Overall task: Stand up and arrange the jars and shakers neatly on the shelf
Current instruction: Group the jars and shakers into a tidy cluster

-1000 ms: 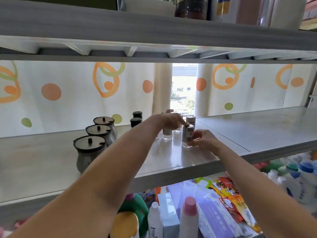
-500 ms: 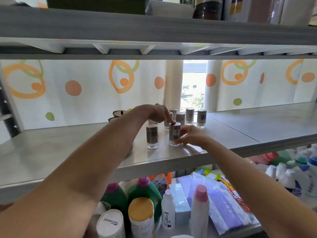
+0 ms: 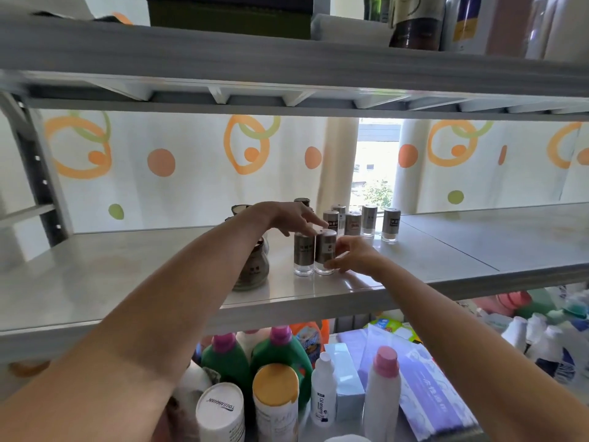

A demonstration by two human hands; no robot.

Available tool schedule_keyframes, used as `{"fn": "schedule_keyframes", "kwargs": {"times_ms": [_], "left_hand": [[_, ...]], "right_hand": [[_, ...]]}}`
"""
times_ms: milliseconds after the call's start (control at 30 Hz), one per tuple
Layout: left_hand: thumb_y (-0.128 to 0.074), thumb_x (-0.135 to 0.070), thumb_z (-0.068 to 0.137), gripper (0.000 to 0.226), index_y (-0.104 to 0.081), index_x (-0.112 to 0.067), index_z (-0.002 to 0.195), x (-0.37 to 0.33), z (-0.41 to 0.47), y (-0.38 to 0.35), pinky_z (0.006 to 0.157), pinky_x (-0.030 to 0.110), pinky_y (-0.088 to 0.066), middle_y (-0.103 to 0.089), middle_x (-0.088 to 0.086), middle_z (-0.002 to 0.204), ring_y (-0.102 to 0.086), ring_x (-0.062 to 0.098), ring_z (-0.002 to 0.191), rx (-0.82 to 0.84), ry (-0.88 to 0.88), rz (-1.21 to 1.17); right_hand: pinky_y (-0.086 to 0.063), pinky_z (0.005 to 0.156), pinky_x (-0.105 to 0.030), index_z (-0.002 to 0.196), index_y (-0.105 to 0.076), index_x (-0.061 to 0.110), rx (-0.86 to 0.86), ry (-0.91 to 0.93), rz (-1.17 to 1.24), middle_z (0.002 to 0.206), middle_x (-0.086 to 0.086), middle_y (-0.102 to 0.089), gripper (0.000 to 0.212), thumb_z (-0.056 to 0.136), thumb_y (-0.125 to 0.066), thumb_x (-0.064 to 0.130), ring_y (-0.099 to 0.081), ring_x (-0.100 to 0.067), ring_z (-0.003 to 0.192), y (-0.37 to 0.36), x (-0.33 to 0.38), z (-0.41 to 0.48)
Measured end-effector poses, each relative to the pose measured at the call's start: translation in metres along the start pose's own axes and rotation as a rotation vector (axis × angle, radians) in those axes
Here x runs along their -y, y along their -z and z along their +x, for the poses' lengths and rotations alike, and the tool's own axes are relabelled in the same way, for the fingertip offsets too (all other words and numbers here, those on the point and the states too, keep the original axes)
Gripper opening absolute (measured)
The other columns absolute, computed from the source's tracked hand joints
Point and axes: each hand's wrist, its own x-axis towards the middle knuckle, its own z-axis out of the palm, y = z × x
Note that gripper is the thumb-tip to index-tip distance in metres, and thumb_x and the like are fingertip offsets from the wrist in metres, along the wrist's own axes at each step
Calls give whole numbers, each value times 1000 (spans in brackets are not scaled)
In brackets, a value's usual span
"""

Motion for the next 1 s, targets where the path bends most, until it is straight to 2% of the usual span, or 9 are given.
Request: {"fn": "schedule_keyframes", "kwargs": {"times_ms": [100,267,333,400,533,600,700,900,1000], "left_hand": [[-61,-8,89,56,-45,-27,140,0,-3,-2,97,40,-46,-46,15,139,-44,31,128,11,5,-2],[-61,0,85,59,-49,-26,137,1,-5,-6,90,38,-48,-50,17,134,-49,32,123,-43,-22,9],[-62,0,85,58,-50,-26,136,3,-5,-5,81,34,-48,-52,14,128,-55,26,105,-56,-26,17],[-62,0,84,58,-52,-27,135,5,-5,-5,70,25,-43,-54,11,116,-49,13,82,-67,-36,26],[-62,-1,84,57,-53,-27,134,9,-1,-5,66,20,-39,-50,3,102,-44,7,74,-84,-48,38],[-63,-2,84,56,-53,-27,133,9,1,-6,70,23,-40,-50,2,101,-46,8,77,-90,-51,28],[-64,-3,83,56,-54,-26,133,11,4,-6,80,26,-37,-50,0,100,-46,14,93,-95,-54,14],[-69,-17,83,50,-56,-23,131,13,10,-2,91,26,-39,-55,-6,94,-49,15,100,-82,-61,-38],[-67,-24,85,46,-57,-19,130,14,24,4,95,27,-41,-65,7,116,-55,17,104,-216,-102,-102]], "right_hand": [[-51,56,-20,77,-58,20,-11,3,-3,77,2,-60,26,73,-75,1,-59,-11,68,-2,0,0],[-52,57,-21,76,-59,19,-19,-4,-3,75,3,-61,25,73,-75,1,-59,-11,66,-4,2,1],[-52,56,-20,80,-60,15,-9,-7,-2,75,2,-61,22,74,-75,1,-59,-11,66,-6,3,2],[-52,56,-19,85,-61,11,-12,-13,3,75,2,-61,21,74,-75,1,-58,-10,66,-7,3,2],[-51,56,-18,92,-59,10,-23,-24,23,77,2,-59,24,75,-74,2,-57,-10,68,-9,3,1],[-51,58,-19,97,-58,8,-19,-33,35,78,1,-59,27,75,-74,2,-58,-11,69,-9,3,0],[-54,64,-21,99,-59,6,2,-29,45,84,-6,-63,32,72,-75,-4,-61,-14,73,-5,0,-2],[-57,73,-29,117,-57,-7,-68,-85,95,105,-27,-62,46,73,-68,-15,-61,-24,82,12,-18,-4],[-52,91,-41,120,-57,-7,-200,-132,92,104,-22,-63,50,73,-71,-11,-61,-29,96,25,-34,-1]]}}
